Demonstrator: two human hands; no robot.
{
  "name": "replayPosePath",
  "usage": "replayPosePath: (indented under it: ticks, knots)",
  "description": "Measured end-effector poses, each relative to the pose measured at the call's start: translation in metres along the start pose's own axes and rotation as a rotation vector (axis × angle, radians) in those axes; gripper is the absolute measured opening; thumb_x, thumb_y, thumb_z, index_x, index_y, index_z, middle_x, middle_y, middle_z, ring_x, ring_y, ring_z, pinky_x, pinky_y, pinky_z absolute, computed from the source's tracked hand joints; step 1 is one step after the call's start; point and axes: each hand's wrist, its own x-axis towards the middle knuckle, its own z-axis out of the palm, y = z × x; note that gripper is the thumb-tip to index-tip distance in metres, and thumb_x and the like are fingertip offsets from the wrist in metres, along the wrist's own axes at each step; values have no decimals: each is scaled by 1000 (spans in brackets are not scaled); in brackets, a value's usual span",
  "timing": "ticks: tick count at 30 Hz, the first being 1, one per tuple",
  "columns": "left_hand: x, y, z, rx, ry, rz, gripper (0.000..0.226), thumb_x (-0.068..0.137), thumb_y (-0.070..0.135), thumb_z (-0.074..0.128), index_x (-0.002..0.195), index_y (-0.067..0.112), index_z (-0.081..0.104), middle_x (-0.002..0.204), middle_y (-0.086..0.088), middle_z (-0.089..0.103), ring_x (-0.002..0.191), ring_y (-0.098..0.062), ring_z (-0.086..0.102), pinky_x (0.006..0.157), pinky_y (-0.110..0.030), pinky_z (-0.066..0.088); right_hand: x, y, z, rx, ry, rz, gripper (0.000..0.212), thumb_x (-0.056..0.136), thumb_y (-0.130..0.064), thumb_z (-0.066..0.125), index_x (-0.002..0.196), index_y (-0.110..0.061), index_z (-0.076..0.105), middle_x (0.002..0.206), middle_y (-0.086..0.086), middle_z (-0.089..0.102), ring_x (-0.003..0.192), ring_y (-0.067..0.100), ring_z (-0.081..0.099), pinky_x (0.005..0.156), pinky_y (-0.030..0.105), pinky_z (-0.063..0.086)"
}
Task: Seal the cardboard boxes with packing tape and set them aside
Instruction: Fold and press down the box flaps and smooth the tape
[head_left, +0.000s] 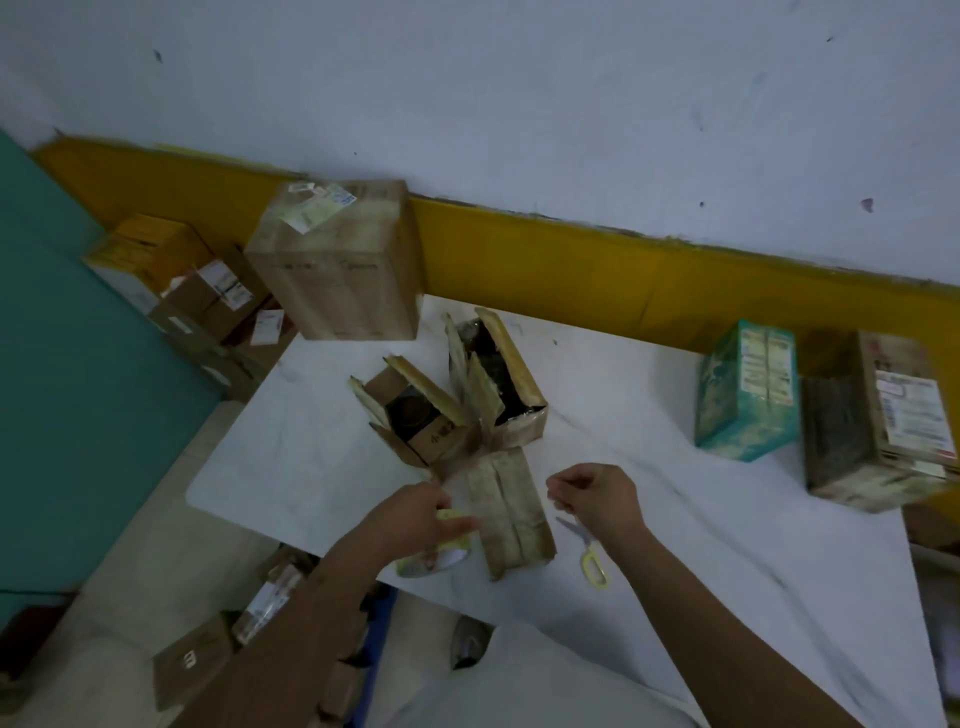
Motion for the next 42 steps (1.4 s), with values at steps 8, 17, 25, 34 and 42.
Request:
replayPosePath:
  ticks: [8, 17, 25, 34, 42]
  knots:
    - [16, -5, -3, -30, 73, -9, 47, 86, 60, 59, 65, 17, 58, 67, 2, 56, 64, -8, 52, 57, -29, 35, 27, -10, 3, -50, 29, -101, 15, 86, -13, 71, 73, -19, 74, 68, -4, 72, 62, 5, 67, 73, 28, 58]
    - [42, -5, -17, 108, 35, -14, 44, 87, 60, 57, 64, 22, 57, 64, 8, 52, 62, -4, 49, 50, -23, 31, 54, -1, 11, -70, 0, -19, 14, 86, -15, 71, 74, -20, 74, 71, -6, 73, 64, 7, 68, 74, 23, 56]
    - [41, -12, 19, 197, 32, -28, 46, 88, 61, 56, 60, 26, 46, 67, 11, 47, 70, -6, 50, 50, -23, 27, 44, 31, 18, -60, -5, 88, 15, 84, -13, 71, 71, -20, 75, 64, -7, 71, 62, 7, 67, 75, 32, 59]
    - [70, 2, 4, 351, 121, -53, 41, 94, 58, 46, 90, 21, 63, 90, 3, 61, 88, -13, 60, 55, -25, 36, 75, 23, 30, -74, 60, 28, 15, 89, -12, 67, 77, -20, 72, 74, -3, 72, 66, 8, 67, 64, 13, 46]
    - [89, -5, 25, 142, 4, -134, 43, 97, 55, 44, 80, 18, 56, 73, 8, 50, 76, -10, 53, 50, -18, 28, 91, 39, 57, -110, 46, 202, 16, 89, -15, 63, 79, -21, 74, 84, 1, 73, 85, 21, 67, 70, 25, 49]
